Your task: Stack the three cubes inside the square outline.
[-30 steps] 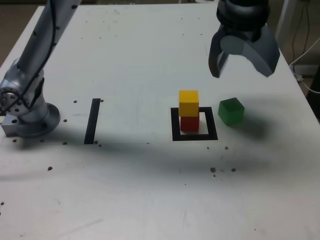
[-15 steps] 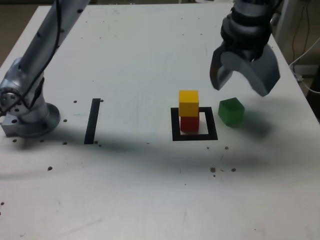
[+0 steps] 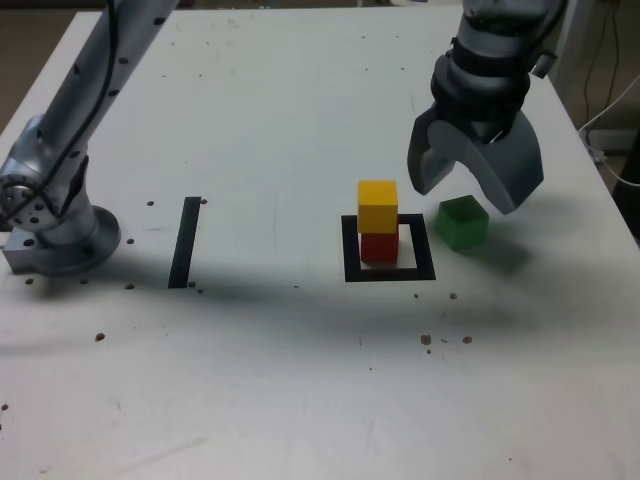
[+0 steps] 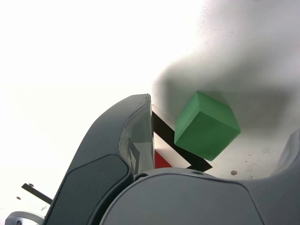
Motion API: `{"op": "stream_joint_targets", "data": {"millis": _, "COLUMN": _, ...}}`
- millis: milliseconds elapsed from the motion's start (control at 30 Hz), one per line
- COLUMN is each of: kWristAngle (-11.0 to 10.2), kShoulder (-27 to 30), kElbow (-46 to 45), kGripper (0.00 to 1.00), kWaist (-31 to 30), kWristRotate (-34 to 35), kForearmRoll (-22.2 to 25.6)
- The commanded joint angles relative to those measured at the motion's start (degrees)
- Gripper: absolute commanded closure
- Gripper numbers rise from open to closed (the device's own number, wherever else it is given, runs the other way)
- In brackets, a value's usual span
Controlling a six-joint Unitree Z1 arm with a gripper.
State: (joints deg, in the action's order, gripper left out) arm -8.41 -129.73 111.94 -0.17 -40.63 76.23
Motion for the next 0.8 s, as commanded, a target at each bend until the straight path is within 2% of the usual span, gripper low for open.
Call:
{"op": "stream_joint_targets", "data": {"millis": 0, "kWristAngle": 0.5, "kShoulder": -0.2, "kElbow": 0.0, "kGripper": 0.03, "kWaist": 0.0, "kWristRotate": -0.1, "kForearmRoll": -0.2}}
{"op": "stream_joint_targets", "data": {"millis": 500, "kWristAngle": 4.4, "kShoulder": -4.4, "kElbow": 2.0, "kGripper": 0.1, "kWaist": -0.9, "kWristRotate": -0.2, "kForearmRoll": -1.9}}
{"op": "stream_joint_targets", "data": {"millis": 633, "kWristAngle": 4.7, "kShoulder": -4.8, "kElbow": 2.1, "kGripper": 0.17, "kWaist": -0.9, "kWristRotate": 0.0, "kForearmRoll": -1.8}}
{"op": "stream_joint_targets", "data": {"millis": 767, "kWristAngle": 4.6, "kShoulder": -4.9, "kElbow": 2.0, "kGripper": 0.3, "kWaist": -0.9, "kWristRotate": 0.5, "kForearmRoll": -1.5}}
